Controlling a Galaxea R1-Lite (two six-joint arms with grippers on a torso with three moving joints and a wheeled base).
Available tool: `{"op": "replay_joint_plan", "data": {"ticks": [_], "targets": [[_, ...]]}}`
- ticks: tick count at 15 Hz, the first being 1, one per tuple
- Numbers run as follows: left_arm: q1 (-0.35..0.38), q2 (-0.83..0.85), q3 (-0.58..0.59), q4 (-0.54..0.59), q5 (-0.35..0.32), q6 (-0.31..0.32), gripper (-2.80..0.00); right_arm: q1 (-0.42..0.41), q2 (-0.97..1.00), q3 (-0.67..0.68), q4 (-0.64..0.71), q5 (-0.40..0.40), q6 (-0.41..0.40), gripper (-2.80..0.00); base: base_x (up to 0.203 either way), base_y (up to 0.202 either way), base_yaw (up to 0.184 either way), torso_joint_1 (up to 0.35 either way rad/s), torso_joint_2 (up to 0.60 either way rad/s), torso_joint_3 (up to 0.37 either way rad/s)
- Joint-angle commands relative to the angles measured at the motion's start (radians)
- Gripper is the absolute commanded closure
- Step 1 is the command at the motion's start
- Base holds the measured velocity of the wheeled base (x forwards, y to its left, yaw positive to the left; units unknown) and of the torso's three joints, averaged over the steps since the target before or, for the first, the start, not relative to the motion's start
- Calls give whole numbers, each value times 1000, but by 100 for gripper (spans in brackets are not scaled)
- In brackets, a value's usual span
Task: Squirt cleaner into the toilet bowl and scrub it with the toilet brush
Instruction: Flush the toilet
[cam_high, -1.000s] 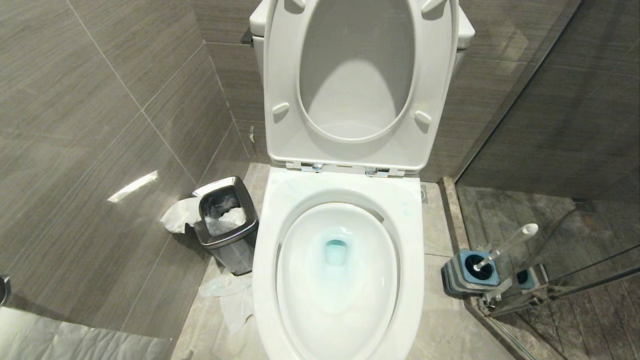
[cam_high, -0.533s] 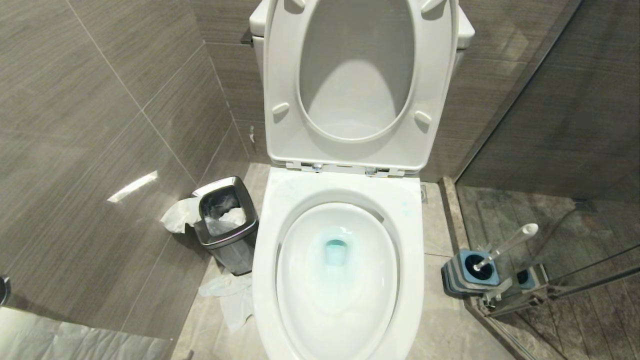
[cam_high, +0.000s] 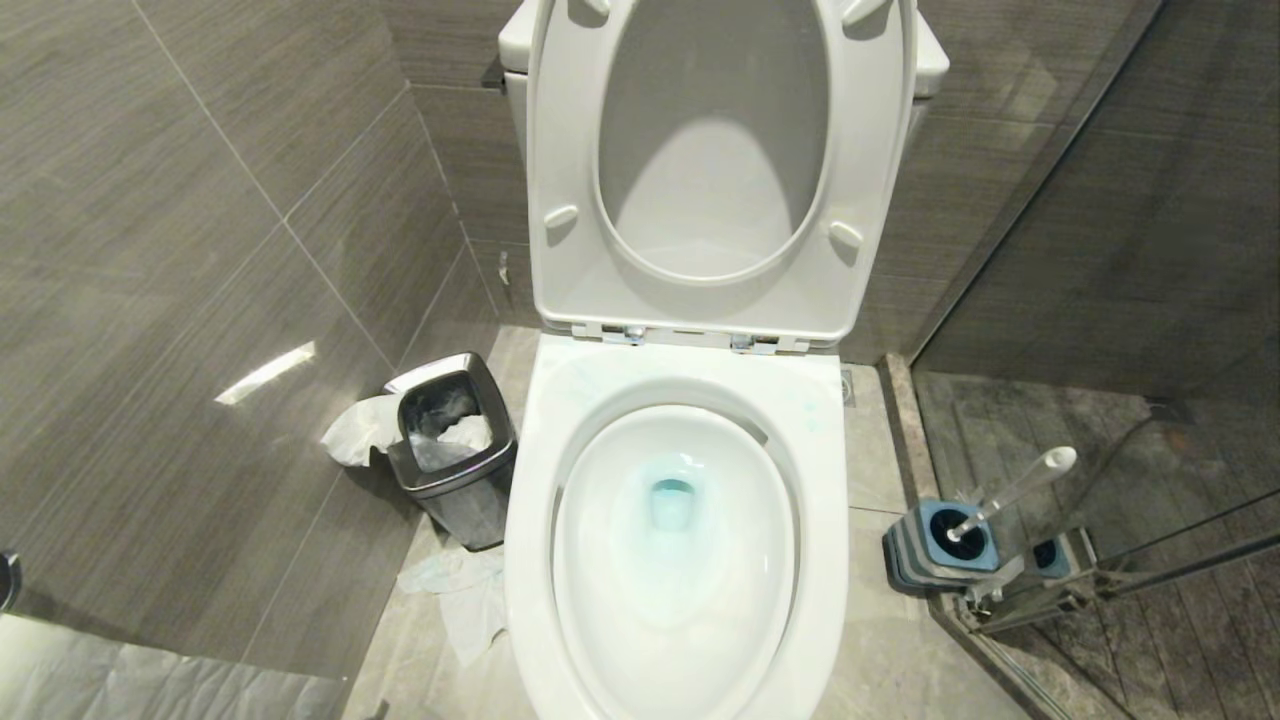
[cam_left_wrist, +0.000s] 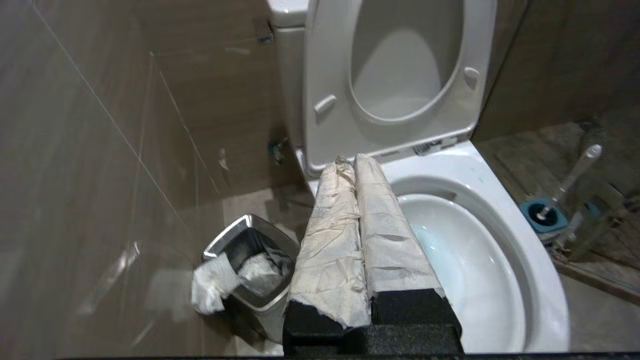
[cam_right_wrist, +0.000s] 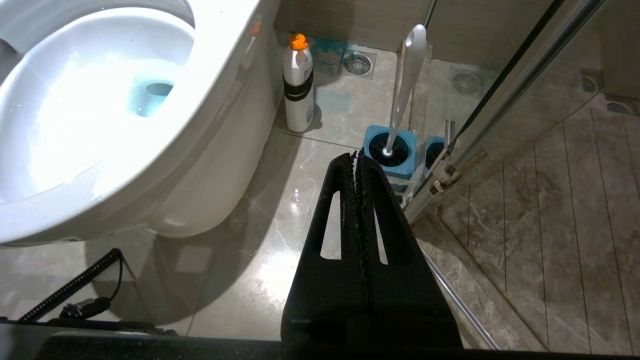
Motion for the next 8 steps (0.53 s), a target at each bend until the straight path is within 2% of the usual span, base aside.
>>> {"op": "replay_joint_plan", "data": {"ticks": [1,5,8], "targets": [[-1,178,-93,-2,-5,22,0,0,1,1,0,1,0,0,0,0,0,0,0,0],[-55,232,-125,-6,-8,5,0,0,1,0,0,1,0,0,0,0,0,0,0,0],[-83,321,-199,-5,-5,-17,0,0,1,0,0,1,-2,0,0,0,0,0,0,0]]}}
